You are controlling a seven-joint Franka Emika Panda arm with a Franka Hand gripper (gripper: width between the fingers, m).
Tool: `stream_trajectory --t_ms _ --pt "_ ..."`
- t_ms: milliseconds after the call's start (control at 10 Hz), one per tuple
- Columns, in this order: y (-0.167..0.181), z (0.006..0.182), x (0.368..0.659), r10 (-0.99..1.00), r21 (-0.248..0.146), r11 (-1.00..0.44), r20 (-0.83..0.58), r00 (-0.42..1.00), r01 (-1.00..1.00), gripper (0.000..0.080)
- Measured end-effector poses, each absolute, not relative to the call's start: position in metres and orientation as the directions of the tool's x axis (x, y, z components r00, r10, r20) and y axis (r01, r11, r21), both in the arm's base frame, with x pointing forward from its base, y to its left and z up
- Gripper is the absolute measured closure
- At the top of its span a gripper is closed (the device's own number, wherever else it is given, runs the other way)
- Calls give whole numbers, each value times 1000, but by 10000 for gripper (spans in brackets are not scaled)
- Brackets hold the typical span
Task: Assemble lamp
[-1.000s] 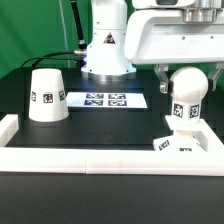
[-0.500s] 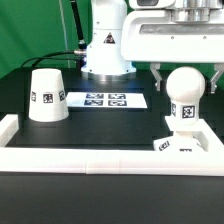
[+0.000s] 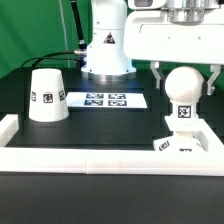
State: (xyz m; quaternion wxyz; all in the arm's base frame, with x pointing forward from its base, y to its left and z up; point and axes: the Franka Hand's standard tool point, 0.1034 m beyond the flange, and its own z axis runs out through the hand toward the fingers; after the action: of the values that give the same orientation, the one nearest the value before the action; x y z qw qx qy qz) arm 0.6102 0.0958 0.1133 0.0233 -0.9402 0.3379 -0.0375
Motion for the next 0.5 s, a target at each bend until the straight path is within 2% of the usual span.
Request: stream_trajectory --t_ms 500 --pt "104 112 606 -935 -89 -349 -38 353 -933 221"
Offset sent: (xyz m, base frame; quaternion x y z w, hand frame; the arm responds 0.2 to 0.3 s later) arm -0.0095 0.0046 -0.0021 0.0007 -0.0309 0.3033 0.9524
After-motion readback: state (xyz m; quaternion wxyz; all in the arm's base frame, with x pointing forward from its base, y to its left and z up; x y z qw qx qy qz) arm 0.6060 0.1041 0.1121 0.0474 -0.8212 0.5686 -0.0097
